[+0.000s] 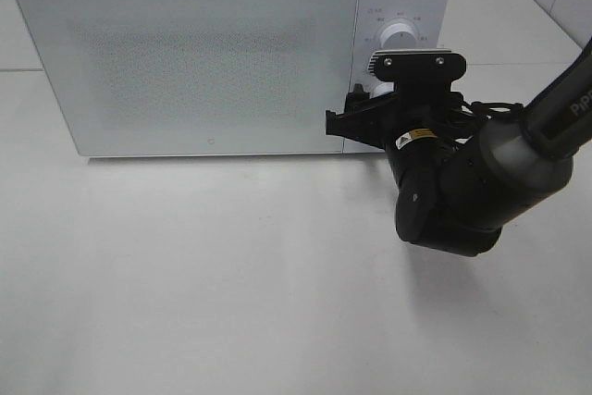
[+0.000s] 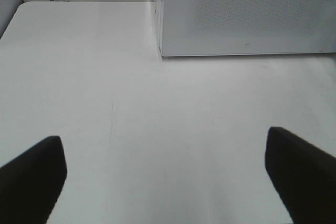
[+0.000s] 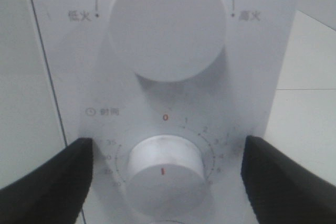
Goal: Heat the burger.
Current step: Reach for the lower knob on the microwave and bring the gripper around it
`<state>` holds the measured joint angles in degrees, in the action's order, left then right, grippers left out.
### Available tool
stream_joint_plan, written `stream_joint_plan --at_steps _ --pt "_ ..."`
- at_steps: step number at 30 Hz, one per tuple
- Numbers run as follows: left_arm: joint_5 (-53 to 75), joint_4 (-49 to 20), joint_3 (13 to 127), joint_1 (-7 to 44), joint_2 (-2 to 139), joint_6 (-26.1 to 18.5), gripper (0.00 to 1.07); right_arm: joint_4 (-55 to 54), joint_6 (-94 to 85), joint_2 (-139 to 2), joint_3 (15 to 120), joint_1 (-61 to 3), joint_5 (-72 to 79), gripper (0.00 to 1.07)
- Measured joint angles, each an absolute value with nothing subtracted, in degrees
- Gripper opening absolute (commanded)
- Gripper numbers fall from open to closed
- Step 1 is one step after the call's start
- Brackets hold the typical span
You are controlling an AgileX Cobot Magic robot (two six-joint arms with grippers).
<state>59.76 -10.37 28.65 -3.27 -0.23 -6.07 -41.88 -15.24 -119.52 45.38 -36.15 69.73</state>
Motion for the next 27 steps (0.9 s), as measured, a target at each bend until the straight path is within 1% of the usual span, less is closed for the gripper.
stream_joint_plan --at_steps 27 --pt "59.8 -10.4 28.6 -3.3 -0.2 -6.1 0.97 -41.7 -15.2 -121.2 46.6 -36.4 69.0 0.76"
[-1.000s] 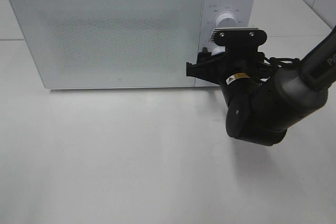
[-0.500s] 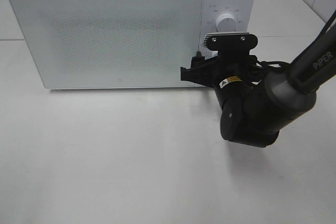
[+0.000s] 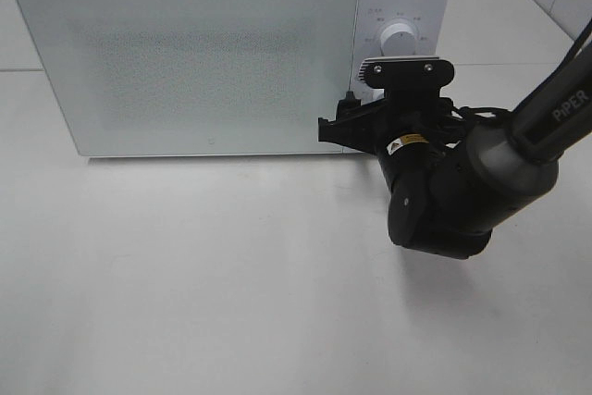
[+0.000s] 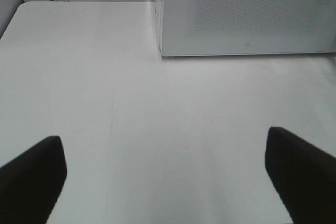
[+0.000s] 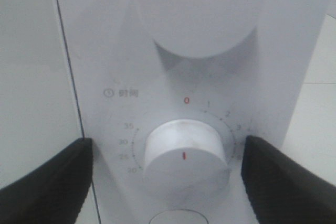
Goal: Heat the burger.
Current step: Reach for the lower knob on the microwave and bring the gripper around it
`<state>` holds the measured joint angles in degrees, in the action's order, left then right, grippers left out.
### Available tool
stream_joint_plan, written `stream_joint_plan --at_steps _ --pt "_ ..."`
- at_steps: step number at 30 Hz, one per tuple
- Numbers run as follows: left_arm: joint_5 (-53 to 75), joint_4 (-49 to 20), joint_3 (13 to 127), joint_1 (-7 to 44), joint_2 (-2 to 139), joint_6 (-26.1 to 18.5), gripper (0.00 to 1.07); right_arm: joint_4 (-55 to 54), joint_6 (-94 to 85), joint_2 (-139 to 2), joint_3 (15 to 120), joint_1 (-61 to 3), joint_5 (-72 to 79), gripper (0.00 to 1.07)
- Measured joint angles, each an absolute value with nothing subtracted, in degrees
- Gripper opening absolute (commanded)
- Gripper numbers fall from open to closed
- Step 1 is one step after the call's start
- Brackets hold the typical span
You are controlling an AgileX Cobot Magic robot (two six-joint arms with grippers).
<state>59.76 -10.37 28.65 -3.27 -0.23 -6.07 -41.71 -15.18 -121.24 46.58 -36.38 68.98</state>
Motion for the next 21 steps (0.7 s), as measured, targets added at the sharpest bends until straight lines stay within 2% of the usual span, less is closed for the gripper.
stream_joint_plan --at_steps 21 --pt "59.8 -10.4 28.6 -3.3 -0.2 -6.1 0.97 -42.4 -15.4 -120.4 46.6 -36.5 68.3 0.76"
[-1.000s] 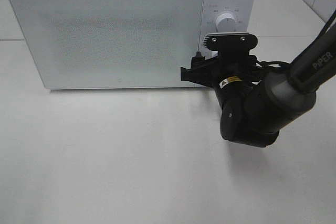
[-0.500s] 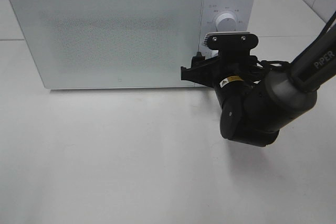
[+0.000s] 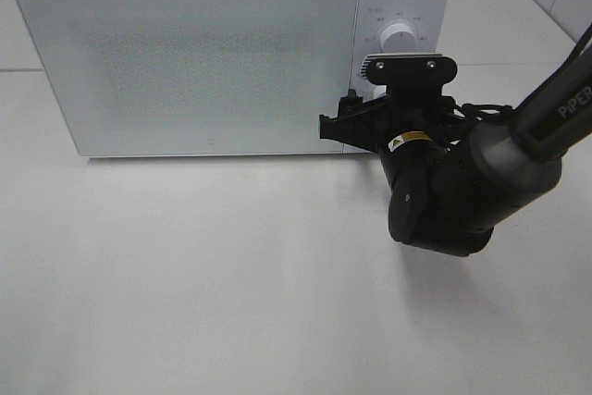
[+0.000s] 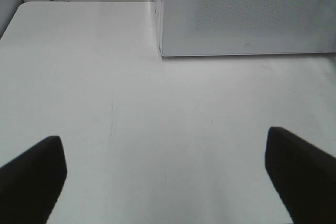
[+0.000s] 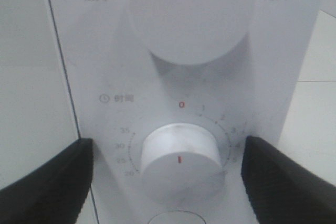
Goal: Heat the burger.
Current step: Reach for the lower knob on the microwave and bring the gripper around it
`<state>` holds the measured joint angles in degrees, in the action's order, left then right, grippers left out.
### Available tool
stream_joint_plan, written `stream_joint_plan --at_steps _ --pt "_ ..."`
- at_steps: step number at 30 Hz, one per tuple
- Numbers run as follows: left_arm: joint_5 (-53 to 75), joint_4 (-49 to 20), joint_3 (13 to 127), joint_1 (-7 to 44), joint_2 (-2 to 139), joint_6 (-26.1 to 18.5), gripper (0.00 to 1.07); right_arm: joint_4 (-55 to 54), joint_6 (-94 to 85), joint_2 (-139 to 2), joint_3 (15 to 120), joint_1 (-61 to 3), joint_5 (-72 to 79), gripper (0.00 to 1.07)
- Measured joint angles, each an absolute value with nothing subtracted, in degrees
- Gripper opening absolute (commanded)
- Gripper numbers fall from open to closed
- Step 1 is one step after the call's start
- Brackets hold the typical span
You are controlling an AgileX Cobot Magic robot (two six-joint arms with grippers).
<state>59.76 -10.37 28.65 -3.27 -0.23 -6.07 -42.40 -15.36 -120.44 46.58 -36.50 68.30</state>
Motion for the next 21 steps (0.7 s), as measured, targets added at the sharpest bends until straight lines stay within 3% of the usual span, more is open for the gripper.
stream_joint_plan --at_steps 21 --pt "59.8 -10.4 28.6 -3.3 -0.2 -6.1 0.97 -43.6 -15.2 -120.1 44.8 -37.3 69.0 0.76"
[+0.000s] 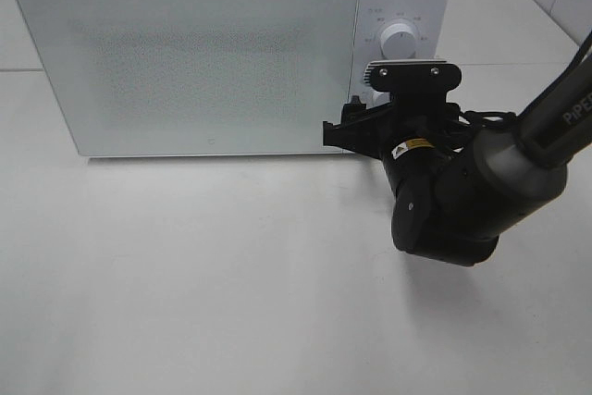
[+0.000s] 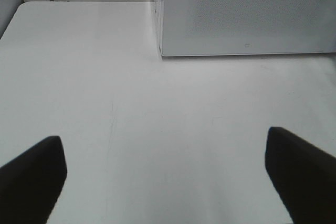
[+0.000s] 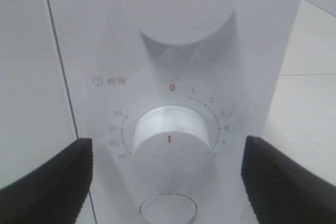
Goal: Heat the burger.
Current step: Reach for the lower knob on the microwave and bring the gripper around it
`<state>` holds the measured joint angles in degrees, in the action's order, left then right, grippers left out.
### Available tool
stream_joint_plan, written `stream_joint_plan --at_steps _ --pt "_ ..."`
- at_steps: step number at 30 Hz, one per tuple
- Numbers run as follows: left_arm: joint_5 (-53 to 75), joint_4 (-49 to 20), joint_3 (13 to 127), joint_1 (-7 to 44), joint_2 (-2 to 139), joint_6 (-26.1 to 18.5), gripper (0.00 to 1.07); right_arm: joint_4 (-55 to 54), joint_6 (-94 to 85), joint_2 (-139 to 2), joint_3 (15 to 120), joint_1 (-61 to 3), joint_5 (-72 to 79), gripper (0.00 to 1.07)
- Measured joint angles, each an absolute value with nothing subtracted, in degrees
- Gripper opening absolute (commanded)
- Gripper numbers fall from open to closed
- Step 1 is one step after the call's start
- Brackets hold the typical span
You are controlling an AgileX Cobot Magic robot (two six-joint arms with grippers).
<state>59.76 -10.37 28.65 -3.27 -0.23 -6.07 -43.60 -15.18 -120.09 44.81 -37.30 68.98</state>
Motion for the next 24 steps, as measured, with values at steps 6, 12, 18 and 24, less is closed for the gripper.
stream_joint_plan --at_steps 6,12,18,24 --pt "59.8 -10.4 28.6 -3.3 -0.2 -6.1 0.97 -43.5 -15.1 -120.1 44.8 -37.3 69.0 0.76" --pt "59.8 -10.4 28.6 -3.3 -0.2 -6.1 0.97 -43.4 -15.1 -120.1 44.8 -37.3 69.0 0.76" --pt "59.8 -10.4 28.6 -3.3 -0.2 -6.1 0.97 -43.3 -15.1 -120.1 44.8 -36.5 69.0 0.76" --pt "59.8 -10.4 28.6 -3.3 -0.2 -6.1 0.97 -42.3 -15.1 -120.1 44.8 -35.5 69.0 0.76"
